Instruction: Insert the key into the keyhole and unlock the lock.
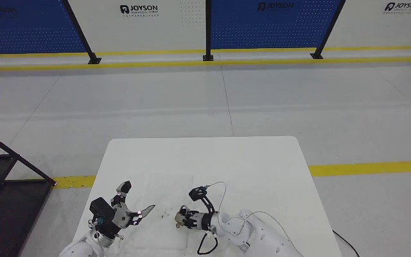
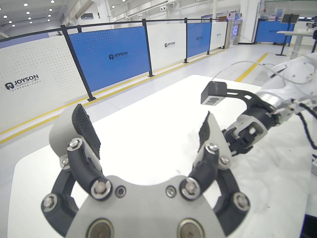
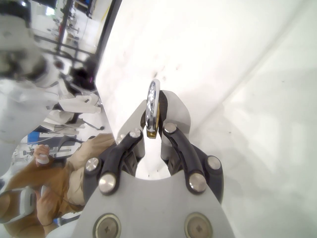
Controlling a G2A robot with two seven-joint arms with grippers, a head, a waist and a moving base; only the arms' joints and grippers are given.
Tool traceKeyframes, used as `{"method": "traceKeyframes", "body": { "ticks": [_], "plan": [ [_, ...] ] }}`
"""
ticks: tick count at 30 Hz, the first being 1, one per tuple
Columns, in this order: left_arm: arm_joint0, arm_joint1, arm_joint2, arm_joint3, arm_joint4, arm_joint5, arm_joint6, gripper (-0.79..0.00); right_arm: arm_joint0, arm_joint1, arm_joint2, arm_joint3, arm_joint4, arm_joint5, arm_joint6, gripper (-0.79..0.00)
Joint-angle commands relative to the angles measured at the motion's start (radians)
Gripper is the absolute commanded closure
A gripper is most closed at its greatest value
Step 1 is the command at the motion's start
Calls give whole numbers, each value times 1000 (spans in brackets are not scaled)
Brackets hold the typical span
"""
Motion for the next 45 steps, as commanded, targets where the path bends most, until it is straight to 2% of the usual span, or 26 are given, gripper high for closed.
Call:
{"method": "traceKeyframes", "body": {
  "ticks": [1,6,16,30,38,45],
  "plan": [
    [0,0,0,0,0,0,0,-785,16,-12,-22,16,-3,13,-13,-785],
    [0,0,0,0,0,0,0,-785,27,-22,-40,14,-19,20,-42,-785],
    [0,0,0,0,0,0,0,-785,-29,3,-18,-104,-113,37,-56,-785],
    [0,0,0,0,0,0,0,-785,-184,72,78,-373,-247,30,-34,-785],
    [0,0,0,0,0,0,0,-785,-260,106,142,-473,-282,-8,-44,-785],
    [0,0,0,0,0,0,0,-785,-347,140,226,-621,-314,-53,-65,-785]
  ]
}}
